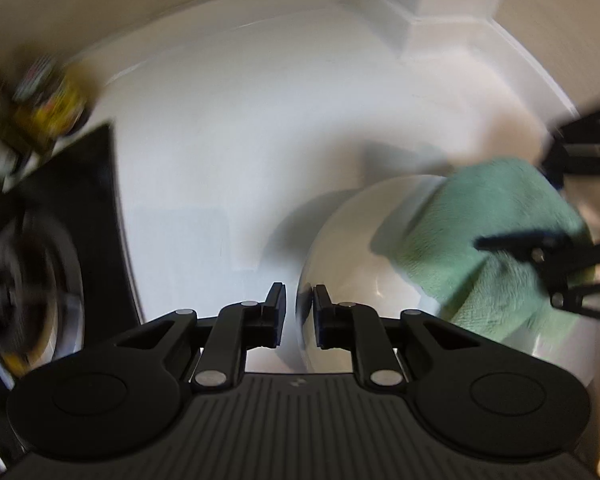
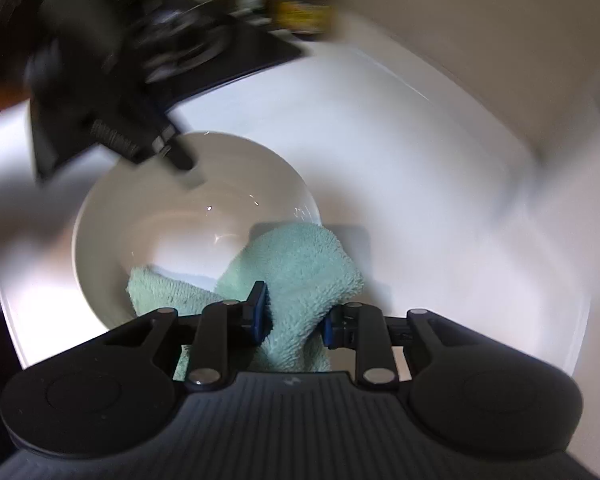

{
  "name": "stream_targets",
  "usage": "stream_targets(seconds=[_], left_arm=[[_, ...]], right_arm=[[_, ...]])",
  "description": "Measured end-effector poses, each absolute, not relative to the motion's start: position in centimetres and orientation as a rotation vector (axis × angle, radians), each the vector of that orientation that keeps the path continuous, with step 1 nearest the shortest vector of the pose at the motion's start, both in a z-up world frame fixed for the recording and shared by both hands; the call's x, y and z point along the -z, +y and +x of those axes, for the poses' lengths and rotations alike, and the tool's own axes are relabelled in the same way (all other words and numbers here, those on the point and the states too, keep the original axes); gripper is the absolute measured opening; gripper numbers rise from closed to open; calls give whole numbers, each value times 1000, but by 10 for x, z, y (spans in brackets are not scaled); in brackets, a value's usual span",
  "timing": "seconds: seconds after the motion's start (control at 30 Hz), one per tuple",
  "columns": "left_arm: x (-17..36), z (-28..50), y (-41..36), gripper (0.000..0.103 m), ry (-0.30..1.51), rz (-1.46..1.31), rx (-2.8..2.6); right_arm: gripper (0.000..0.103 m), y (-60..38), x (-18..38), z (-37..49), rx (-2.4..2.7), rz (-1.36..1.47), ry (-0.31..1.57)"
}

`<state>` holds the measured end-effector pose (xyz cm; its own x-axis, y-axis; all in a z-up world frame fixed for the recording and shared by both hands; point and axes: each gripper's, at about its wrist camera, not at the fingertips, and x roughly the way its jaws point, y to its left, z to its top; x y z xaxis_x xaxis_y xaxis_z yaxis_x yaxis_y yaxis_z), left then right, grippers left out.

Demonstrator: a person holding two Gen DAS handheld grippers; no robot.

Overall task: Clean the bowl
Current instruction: 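Hold the bowl rim with the left tool while the right tool wipes the bowl bottom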

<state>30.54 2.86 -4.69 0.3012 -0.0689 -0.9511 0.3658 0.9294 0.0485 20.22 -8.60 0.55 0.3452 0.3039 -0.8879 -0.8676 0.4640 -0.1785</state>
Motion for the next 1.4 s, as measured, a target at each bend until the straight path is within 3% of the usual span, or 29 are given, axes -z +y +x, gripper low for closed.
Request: stream_targets(seconds=[0.13,0.23,0.57,0.83,0.93,1.03,1.3,1.4], left_arm=[[63,323,15,26,1262,340,318],[67,327,28,31,1240,210,257],[75,311,45,39,1188,-48,57],[76,281,53,41,1168,-249,-219],[75,276,44,33,1220,-126,-177],[73,275,50,19,1275,-101,-50],[59,306,24,23,1263,213,218],[65,311,14,26,1244,277,236]], right_arm=[[23,-74,-7,215,-1022,-891,832],[23,-76,-9,220,-1003,-850,839],[21,-96,-4,184,-519,-257,1015],[27,-94,6,103,-222,284,978],[27,-86,8,106,-263,157,962],[27,-85,3,127,-406,-86,963],[26,-60,3,177,-830,-856,832],[26,-56,0,192,-920,-896,829]])
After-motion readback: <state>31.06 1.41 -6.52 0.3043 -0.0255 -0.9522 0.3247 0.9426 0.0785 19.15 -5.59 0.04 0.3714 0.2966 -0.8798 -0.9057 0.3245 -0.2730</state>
